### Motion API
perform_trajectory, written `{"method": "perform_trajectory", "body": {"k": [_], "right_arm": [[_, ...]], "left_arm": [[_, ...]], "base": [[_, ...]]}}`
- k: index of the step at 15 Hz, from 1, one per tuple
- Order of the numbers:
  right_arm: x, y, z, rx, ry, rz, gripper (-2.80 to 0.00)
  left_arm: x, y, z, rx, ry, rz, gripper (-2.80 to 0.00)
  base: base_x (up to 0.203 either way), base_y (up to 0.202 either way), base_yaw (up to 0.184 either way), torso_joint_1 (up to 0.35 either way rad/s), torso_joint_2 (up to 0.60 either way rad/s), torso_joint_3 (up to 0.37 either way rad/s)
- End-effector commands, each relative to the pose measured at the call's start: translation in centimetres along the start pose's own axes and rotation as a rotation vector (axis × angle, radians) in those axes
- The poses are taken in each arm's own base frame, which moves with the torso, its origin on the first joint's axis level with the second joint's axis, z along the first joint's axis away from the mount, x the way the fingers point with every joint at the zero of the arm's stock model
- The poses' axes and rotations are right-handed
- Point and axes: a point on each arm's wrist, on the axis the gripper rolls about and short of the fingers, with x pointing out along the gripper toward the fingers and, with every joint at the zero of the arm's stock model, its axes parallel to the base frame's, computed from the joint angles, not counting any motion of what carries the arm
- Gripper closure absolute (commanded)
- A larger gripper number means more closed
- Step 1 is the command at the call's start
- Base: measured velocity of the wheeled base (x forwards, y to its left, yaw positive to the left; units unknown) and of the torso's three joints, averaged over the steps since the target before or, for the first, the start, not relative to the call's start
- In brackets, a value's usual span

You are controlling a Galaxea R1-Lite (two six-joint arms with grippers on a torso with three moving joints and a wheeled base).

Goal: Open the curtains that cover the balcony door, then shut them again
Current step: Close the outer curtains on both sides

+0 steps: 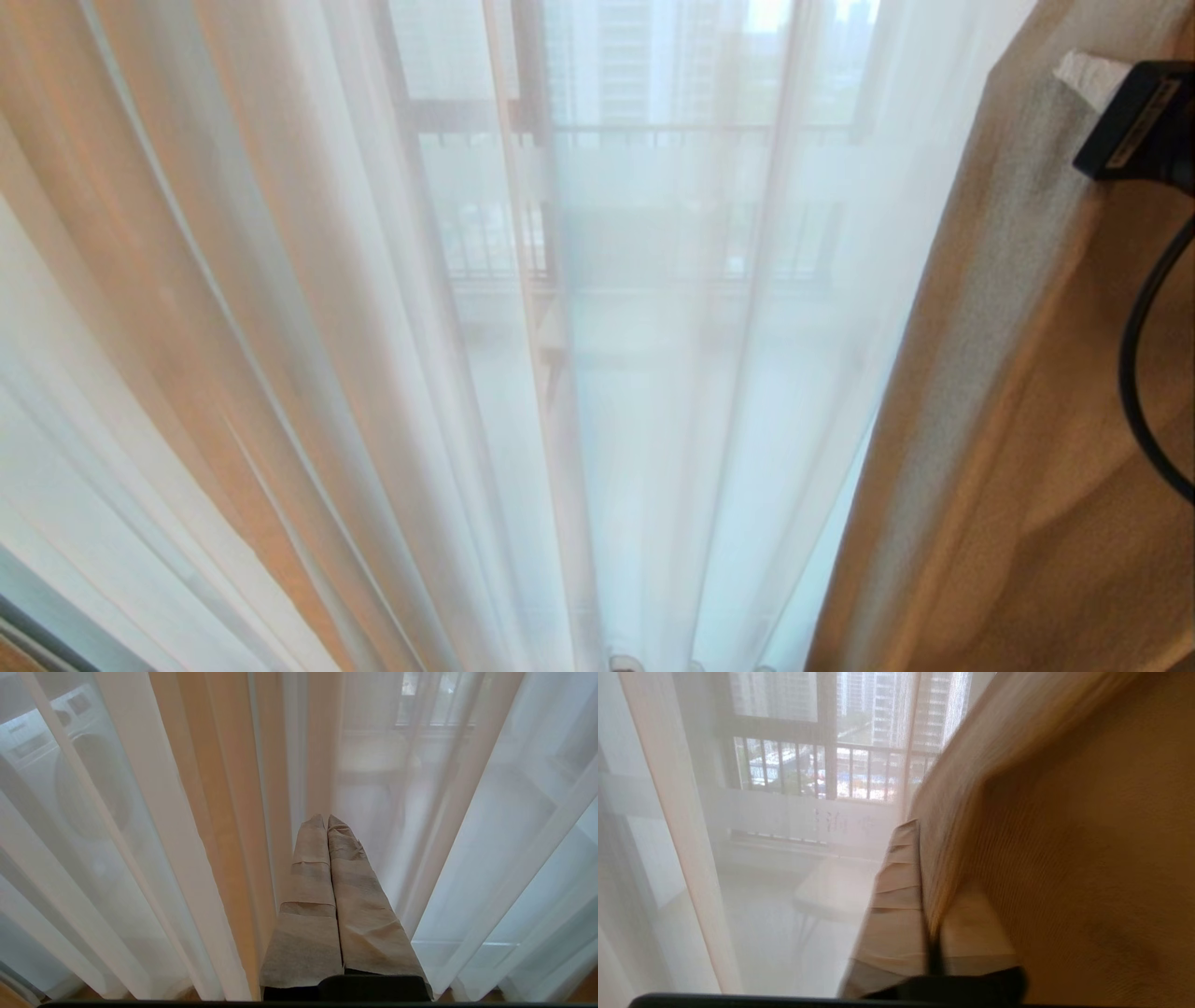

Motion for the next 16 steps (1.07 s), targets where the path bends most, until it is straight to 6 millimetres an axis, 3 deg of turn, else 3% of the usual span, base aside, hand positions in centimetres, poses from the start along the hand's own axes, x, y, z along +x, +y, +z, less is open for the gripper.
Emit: {"method": "perform_trajectory", "body": {"k": [1, 4, 7, 10, 16], "right_arm": [[-0.2, -0.1, 0.1, 0.001, -0.005, -0.003, -2.8], [-0.7, -0.3, -0.1, -0.002, 0.003, -0.008, -2.8], [-2.6, -1.0, -0.4, -0.008, 0.015, -0.014, -2.8], [-6.2, -1.9, -1.5, -0.015, 0.037, -0.013, -2.8], [-14.9, -3.8, -6.4, -0.043, 0.108, -0.016, -2.8]], "left_arm": [[0.0, 0.0, 0.0, 0.0, -0.001, 0.0, 0.0], [0.0, 0.0, 0.0, 0.0, -0.001, 0.0, 0.0], [0.0, 0.0, 0.0, 0.0, -0.001, 0.0, 0.0], [0.0, 0.0, 0.0, 0.0, -0.001, 0.0, 0.0], [0.0, 0.0, 0.0, 0.0, -0.001, 0.0, 0.0]], "base": [[0.0, 0.0, 0.0, 0.0, 0.0, 0.0], [0.0, 0.0, 0.0, 0.0, 0.0, 0.0], [0.0, 0.0, 0.0, 0.0, 0.0, 0.0], [0.0, 0.0, 0.0, 0.0, 0.0, 0.0], [0.0, 0.0, 0.0, 0.0, 0.0, 0.0]]}}
